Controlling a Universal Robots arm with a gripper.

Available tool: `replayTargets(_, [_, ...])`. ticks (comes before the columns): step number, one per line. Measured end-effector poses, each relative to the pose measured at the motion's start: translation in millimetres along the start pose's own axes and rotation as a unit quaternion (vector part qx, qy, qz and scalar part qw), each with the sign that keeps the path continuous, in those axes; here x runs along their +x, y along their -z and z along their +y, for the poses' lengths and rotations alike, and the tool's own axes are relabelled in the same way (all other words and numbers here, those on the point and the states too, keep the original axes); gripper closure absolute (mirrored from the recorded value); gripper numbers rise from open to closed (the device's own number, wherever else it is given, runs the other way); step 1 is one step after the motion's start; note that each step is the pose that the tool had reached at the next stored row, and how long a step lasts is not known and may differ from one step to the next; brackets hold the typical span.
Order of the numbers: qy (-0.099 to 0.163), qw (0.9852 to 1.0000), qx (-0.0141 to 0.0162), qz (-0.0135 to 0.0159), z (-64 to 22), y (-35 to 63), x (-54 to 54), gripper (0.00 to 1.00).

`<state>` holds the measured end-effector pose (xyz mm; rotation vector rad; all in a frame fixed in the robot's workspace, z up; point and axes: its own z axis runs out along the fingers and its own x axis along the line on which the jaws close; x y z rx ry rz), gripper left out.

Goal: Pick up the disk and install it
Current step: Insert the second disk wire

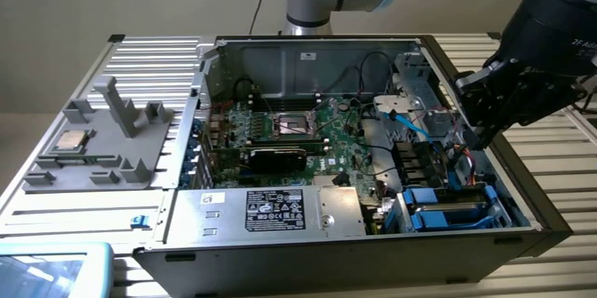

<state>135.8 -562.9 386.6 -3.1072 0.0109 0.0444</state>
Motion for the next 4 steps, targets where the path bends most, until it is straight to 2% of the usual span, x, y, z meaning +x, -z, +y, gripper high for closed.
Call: replayTargets(4, [0.0,1.0,0.0,0.0,0.0,0.0,0.0,0.89])
